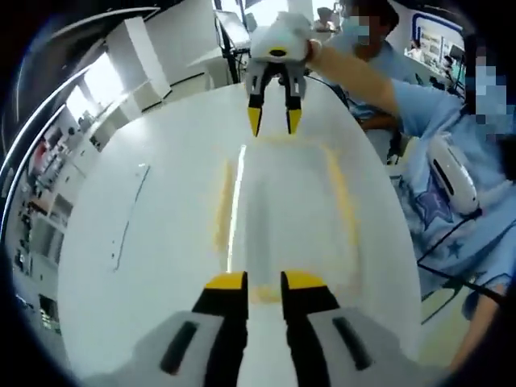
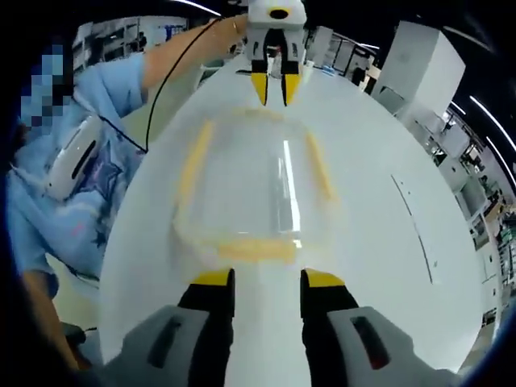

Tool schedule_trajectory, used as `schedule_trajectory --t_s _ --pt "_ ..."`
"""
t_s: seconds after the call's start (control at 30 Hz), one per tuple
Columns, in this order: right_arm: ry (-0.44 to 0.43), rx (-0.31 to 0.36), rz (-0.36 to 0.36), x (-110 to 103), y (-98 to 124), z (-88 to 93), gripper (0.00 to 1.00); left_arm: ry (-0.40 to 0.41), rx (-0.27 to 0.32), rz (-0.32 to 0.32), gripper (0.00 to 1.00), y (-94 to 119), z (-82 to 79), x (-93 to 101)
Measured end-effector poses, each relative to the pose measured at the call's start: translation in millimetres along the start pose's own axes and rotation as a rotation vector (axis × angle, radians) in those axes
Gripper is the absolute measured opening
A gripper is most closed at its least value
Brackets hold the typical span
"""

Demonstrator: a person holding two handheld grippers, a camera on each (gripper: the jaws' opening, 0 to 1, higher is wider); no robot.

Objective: Snap each plastic latch of the storage box into its locked position after aligning the lid with the box until every specified latch is closed and the lid sits flush.

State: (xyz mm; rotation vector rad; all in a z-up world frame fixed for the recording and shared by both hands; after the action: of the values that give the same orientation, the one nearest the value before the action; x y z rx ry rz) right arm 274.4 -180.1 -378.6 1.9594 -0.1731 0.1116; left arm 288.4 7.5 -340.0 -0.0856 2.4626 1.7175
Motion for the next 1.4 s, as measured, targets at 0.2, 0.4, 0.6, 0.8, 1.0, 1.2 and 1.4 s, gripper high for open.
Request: schedule_trajectory --t_s 0.2,0.4,0.6,0.8,1.0,1.2,1.4 --pt "0.019 0.020 0.018 0.3 -0.7 -2.8 0.26 -0.087 -0.056 0.029 0.08 -19.7 -38.2 6.4" --pt "0.024 0.060 0.026 -1.8 0.0 -4.0 0.24 -0.121 -0.170 0.072 0.05 -37.2 -51.1 14.4" --pt "0.029 0.103 0.042 -1.8 1.4 -1.5 0.22 -0.105 -0.255 0.106 0.04 -45.9 -55.7 19.1" --pt "0.019 0.197 0.070 1.3 6.7 -6.0 0.16 -0.076 -0.367 0.117 0.04 -49.8 -56.4 20.4" --pt "0.007 0.274 0.063 -0.7 -1.0 -6.2 0.09 -0.061 -0.414 0.120 0.03 -51.4 -55.6 19.6" --pt "-0.015 0.356 0.051 -1.7 -5.6 -2.5 0.04 -0.012 -0.395 0.139 0.03 -50.4 -55.2 15.3" --pt "-0.028 0.453 0.065 -2.7 -5.2 -1.6 0.00 -0.002 -0.380 0.136 0.03 -51.1 -55.9 14.8"
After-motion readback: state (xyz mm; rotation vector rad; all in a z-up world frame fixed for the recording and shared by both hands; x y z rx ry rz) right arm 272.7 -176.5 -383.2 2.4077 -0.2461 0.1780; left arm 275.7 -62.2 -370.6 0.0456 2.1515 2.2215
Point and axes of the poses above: the point that each gripper's makers call its tool centre point, and the gripper's own axes: y roughly backward along the fingers, x roughly to its right, z roughly out of its underside, the point moved 1 cm from there along y, roughly backward along the fingers, and after that the axes turned 14 degrees about -x, right-handed, at the moved point
